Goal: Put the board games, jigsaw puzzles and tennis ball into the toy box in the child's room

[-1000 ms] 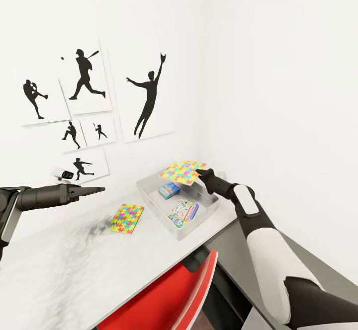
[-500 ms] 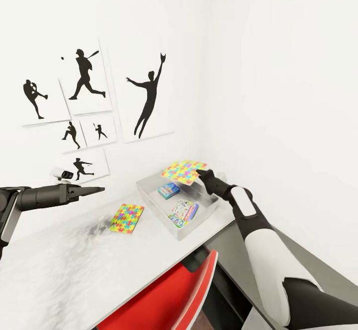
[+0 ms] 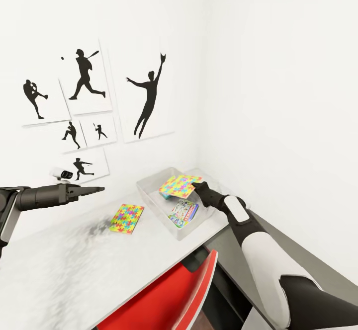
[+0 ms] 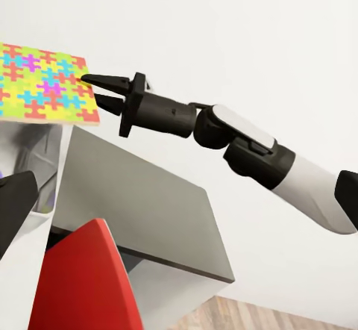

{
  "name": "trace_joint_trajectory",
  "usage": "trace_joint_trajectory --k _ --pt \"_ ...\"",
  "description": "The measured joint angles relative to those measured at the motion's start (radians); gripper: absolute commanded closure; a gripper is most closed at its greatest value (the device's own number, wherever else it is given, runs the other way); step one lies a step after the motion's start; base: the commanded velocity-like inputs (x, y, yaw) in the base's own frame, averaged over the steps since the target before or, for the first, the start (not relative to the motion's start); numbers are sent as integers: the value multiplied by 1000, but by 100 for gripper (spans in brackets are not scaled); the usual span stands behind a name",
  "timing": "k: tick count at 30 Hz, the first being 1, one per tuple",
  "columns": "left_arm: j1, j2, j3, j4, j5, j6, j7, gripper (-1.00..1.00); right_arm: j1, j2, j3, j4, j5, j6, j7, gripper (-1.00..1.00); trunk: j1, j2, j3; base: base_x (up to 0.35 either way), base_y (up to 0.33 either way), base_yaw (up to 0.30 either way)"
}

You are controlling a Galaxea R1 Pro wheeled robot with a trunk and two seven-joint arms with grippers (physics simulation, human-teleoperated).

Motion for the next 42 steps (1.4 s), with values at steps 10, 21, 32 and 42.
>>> trace_joint_trajectory --k 10,21,32,42 --pt "0 0 28 2 0 0 0 -100 0 1 3 9 0 -59 5 100 0 0 0 0 0 0" --pt "0 -1 28 2 0 0 0 -100 1 1 10 58 1 -130 7 100 0 0 0 0 0 0" --pt "0 0 29 -1 1 0 0 -100 4 2 14 103 7 -135 45 100 0 0 0 0 0 0" --pt "0 0 29 -1 1 0 0 -100 11 3 16 103 11 -136 54 100 0 0 0 0 0 0"
